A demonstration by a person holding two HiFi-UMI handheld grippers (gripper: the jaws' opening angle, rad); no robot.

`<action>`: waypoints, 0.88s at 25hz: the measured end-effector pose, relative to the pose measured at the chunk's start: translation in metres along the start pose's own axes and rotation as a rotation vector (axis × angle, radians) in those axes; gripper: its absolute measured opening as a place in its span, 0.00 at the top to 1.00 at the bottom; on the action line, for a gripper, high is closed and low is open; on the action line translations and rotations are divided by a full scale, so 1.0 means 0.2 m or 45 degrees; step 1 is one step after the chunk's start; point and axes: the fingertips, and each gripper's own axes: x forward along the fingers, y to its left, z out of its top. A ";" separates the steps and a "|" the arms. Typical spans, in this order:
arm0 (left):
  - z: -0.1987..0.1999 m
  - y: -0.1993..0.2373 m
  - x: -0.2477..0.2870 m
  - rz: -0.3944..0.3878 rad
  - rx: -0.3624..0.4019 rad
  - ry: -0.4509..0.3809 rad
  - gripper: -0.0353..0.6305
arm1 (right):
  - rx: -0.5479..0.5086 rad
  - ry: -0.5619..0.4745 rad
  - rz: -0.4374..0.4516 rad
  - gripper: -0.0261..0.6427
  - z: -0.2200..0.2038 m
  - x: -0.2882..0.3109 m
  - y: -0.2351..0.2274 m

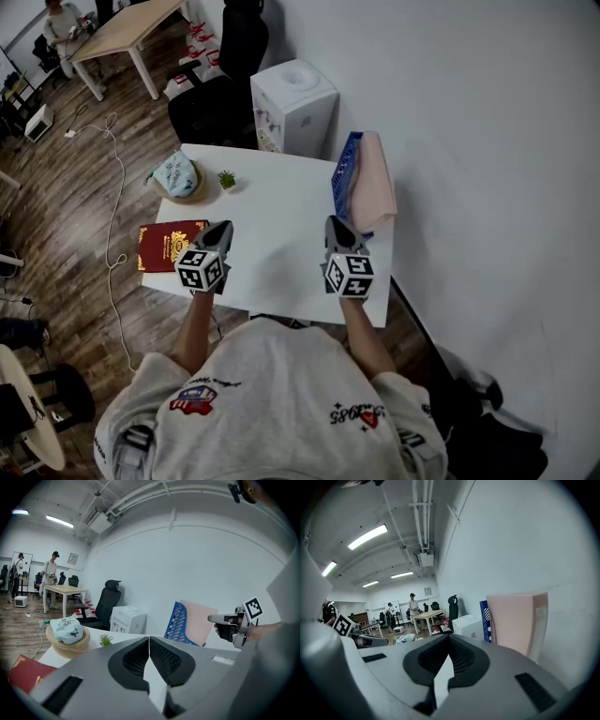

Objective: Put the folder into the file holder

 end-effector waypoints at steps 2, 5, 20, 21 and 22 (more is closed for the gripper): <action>0.00 -0.01 0.01 -0.004 0.000 0.002 0.94 | -0.010 -0.024 0.002 0.96 0.01 -0.02 0.00; 0.00 -0.03 0.02 -0.012 0.002 0.007 0.93 | -0.034 -0.024 0.003 0.96 0.02 -0.03 0.00; -0.02 -0.06 0.06 -0.041 0.000 0.024 0.94 | -0.125 -0.011 0.038 0.96 0.01 -0.04 0.05; -0.03 -0.06 0.06 -0.042 0.001 0.025 0.93 | -0.122 -0.009 0.040 0.96 0.01 -0.04 0.05; -0.03 -0.06 0.06 -0.044 0.001 0.026 0.93 | -0.120 -0.007 0.041 0.96 0.01 -0.04 0.05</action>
